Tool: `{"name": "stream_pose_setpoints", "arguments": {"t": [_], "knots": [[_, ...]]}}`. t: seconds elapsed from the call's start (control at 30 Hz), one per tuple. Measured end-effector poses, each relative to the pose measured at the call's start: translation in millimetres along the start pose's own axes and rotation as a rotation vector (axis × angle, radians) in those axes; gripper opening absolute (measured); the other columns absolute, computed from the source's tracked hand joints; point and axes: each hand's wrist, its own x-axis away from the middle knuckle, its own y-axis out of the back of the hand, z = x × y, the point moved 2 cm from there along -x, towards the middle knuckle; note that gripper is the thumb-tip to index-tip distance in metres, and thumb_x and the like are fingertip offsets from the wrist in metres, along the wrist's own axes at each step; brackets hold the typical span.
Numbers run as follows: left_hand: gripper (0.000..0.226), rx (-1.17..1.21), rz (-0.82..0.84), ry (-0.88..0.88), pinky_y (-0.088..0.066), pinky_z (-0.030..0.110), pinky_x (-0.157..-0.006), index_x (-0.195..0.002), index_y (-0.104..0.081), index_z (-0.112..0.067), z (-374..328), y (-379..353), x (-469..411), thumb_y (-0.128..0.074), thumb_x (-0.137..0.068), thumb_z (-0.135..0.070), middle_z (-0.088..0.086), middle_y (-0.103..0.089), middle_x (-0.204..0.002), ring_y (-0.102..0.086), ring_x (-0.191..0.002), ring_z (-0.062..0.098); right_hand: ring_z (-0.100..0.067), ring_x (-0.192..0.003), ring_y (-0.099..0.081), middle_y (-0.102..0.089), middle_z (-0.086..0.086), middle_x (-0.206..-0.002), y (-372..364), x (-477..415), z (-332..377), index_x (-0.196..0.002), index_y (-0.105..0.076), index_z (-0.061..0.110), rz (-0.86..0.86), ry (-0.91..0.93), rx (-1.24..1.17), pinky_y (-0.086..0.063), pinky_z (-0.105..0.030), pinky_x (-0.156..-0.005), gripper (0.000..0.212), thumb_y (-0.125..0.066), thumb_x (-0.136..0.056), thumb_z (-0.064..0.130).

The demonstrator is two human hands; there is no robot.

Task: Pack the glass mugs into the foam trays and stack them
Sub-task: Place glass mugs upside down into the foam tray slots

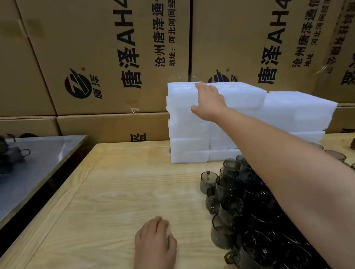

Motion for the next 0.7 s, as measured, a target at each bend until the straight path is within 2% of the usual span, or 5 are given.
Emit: {"name": "stream_pose_setpoints", "arguments": {"t": [0.1, 0.4, 0.5, 0.57, 0.7], "knots": [[0.033, 0.036, -0.079, -0.057, -0.057, 0.040, -0.061, -0.071, -0.074, -0.013, 4.9, -3.1, -2.5, -0.047, -0.063, -0.032, 0.004, -0.072, -0.082, -0.071, -0.072, 0.022, -0.028, -0.145, 0.004, 0.000, 0.004, -0.159, -8.9, -15.4, -6.5, -0.150, -0.006, 0.019, -0.001, -0.067, 0.014, -0.012, -0.045, -0.115, 0.072, -0.048, -0.092, 0.020], [0.038, -0.038, -0.082, -0.027, -0.052, 0.023, -0.062, -0.068, -0.072, -0.022, 8.1, -9.7, -7.9, -0.040, -0.060, -0.041, -0.004, -0.071, -0.080, -0.070, -0.070, 0.014, -0.034, -0.123, -0.027, -0.027, -0.018, -0.135, -20.6, -32.9, -5.2, -0.129, -0.040, 0.013, -0.094, -0.098, 0.234, -0.034, -0.038, -0.090, 0.052, -0.051, -0.080, -0.001], [0.023, -0.092, -0.088, -0.041, -0.055, 0.031, -0.061, -0.069, -0.072, -0.021, 6.8, -8.8, -6.2, -0.065, -0.052, -0.035, -0.002, -0.071, -0.080, -0.071, -0.070, 0.017, -0.033, -0.126, -0.025, -0.024, -0.016, -0.140, -14.1, -31.6, 0.9, -0.126, -0.043, 0.017, -0.130, -0.070, 0.223, -0.036, -0.041, -0.091, 0.046, -0.054, -0.084, 0.001], [0.038, -0.065, -0.051, -0.027, -0.056, 0.037, -0.057, -0.069, -0.072, -0.019, 5.6, -8.7, -6.7, -0.088, -0.035, -0.026, -0.001, -0.071, -0.080, -0.071, -0.070, 0.021, -0.032, -0.123, -0.028, -0.028, -0.012, -0.139, -10.8, -27.5, 8.4, -0.123, -0.045, 0.017, -0.123, 0.010, 0.218, -0.038, -0.045, -0.090, 0.043, -0.052, -0.084, -0.001], [0.049, -0.042, -0.050, -0.010, -0.055, 0.040, -0.069, -0.081, -0.072, -0.020, 5.7, -8.7, -3.9, -0.094, -0.038, -0.026, -0.001, -0.070, -0.093, -0.070, -0.084, 0.020, -0.029, -0.110, -0.038, -0.039, -0.005, -0.128, -5.5, -14.2, 20.5, -0.119, -0.043, 0.017, -0.084, 0.157, 0.280, -0.037, -0.048, -0.084, 0.050, -0.044, -0.078, -0.010]]}}
